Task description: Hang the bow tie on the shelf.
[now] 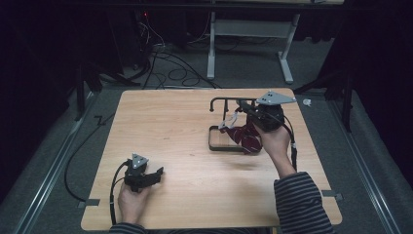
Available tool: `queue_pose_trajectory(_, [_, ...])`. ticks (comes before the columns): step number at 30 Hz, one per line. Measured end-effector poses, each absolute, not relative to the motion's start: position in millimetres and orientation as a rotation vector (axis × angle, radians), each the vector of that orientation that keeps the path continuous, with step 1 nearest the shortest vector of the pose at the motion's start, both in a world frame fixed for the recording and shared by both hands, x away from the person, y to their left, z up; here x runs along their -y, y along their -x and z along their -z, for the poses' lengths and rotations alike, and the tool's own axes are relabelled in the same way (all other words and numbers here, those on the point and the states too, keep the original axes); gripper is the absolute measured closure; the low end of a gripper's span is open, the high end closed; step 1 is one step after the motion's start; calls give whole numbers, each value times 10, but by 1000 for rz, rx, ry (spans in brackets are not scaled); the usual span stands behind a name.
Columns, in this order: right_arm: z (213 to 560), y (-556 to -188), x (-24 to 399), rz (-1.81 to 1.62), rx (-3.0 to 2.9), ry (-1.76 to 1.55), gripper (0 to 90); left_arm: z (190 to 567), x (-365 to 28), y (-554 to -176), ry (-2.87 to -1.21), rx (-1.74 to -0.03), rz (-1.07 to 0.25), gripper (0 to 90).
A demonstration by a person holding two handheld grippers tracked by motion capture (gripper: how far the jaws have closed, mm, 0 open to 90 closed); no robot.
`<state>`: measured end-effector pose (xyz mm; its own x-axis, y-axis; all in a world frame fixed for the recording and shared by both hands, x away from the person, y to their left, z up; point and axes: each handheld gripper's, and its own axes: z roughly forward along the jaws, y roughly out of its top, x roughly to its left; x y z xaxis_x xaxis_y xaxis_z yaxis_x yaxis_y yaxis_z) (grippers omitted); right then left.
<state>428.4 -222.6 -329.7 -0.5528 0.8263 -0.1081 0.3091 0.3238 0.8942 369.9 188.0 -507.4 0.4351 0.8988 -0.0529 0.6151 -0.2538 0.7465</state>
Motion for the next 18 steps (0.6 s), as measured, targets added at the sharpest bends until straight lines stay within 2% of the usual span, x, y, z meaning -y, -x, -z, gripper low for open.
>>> queue_pose_trajectory(18, [3336,-4492,2249,-1152,-1975,-1054,900,5073,-1881,-3699,-1976,-1273,-507,283])
